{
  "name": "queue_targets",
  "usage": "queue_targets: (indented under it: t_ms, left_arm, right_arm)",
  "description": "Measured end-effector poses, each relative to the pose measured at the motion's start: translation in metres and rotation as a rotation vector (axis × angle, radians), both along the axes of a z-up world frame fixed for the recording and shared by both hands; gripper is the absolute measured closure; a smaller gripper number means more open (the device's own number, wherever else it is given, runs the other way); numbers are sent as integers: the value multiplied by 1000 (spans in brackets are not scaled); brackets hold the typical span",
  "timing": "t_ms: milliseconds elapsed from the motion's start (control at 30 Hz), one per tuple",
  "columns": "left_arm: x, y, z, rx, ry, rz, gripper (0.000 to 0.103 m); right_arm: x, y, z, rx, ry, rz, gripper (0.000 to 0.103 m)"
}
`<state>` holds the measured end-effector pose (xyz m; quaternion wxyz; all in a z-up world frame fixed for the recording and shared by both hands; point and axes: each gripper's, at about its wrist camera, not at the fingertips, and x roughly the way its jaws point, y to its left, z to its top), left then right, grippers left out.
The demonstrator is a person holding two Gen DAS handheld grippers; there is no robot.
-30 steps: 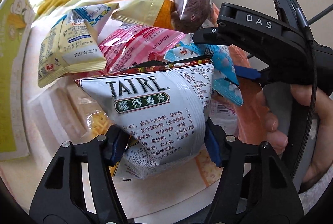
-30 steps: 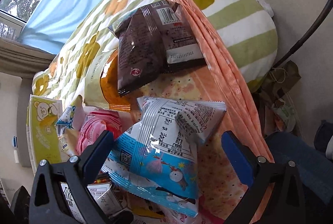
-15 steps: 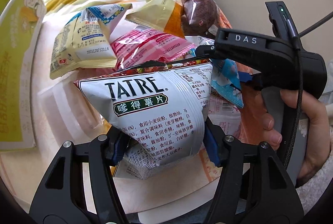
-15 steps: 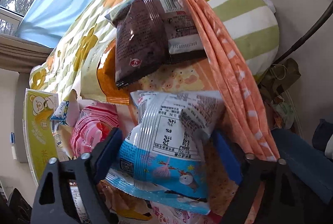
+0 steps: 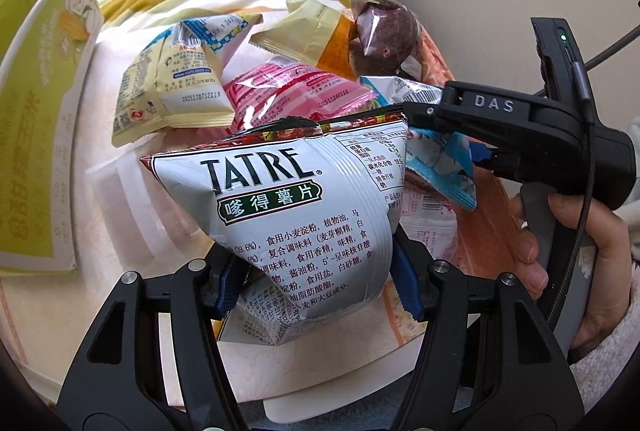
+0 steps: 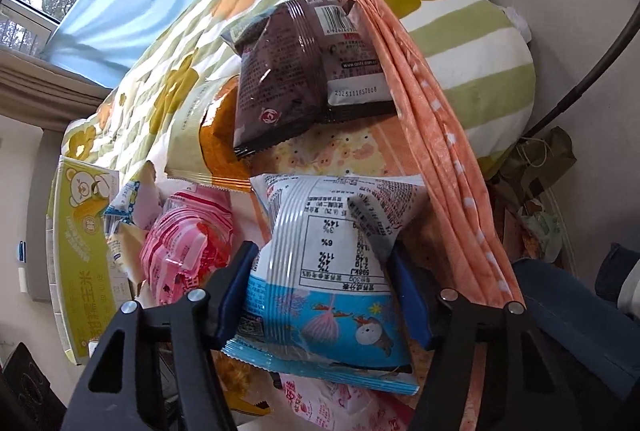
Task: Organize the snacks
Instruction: 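Drop both held bags into the box, opening the left tool while the right tool opens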
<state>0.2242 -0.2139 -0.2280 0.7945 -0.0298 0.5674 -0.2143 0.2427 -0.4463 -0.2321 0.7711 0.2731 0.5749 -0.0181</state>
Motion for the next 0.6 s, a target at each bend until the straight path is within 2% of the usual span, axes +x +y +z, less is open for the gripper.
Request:
queue_targets:
  t_ms: [367,600]
  left_arm:
    - [-23,8,29,-3,-61,45,44]
    - [-39,29,67,-20,-148,134,44]
  right_arm:
    - [-18,1,41,-3,-90,39,42]
    - [-30,3,82,-31,-187,97,42]
